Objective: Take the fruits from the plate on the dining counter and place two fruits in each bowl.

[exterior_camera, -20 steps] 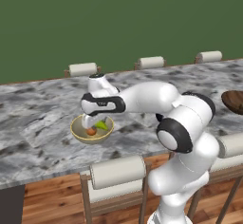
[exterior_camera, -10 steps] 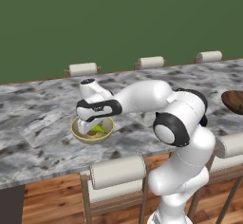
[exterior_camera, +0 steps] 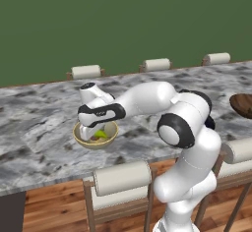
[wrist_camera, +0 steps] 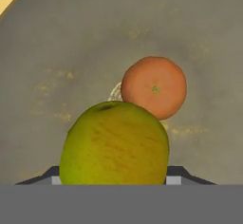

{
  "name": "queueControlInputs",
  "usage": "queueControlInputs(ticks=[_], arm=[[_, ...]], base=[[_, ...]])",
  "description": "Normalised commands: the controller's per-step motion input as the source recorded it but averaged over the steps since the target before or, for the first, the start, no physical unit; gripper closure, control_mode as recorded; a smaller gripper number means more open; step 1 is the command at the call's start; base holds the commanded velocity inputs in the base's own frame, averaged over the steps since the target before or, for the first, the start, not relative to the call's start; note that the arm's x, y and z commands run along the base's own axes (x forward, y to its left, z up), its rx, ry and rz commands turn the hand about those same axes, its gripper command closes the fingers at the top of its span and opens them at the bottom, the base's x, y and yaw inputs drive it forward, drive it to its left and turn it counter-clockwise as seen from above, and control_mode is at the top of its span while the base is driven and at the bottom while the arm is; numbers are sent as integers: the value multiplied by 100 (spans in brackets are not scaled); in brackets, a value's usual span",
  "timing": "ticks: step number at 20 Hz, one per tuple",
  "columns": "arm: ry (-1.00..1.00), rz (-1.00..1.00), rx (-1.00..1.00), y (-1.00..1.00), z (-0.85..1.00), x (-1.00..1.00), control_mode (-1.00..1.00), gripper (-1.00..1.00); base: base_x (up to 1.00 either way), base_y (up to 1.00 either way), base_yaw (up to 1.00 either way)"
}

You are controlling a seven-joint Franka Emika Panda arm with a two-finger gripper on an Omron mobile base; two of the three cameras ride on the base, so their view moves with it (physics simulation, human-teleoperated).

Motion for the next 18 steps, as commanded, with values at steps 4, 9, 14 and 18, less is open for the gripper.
queueControlInputs(ticks=[4, 9, 14, 18], arm=[[0, 3, 0, 10, 0, 0, -100, -100], [0, 1, 0, 7, 0, 0, -100, -100], [0, 0, 0, 0, 0, 0, -100, -100], [0, 0, 0, 0, 0, 0, -100, -100]], base=[[0, 0, 0], [0, 0, 0], [0, 0, 0], [0, 0, 0]])
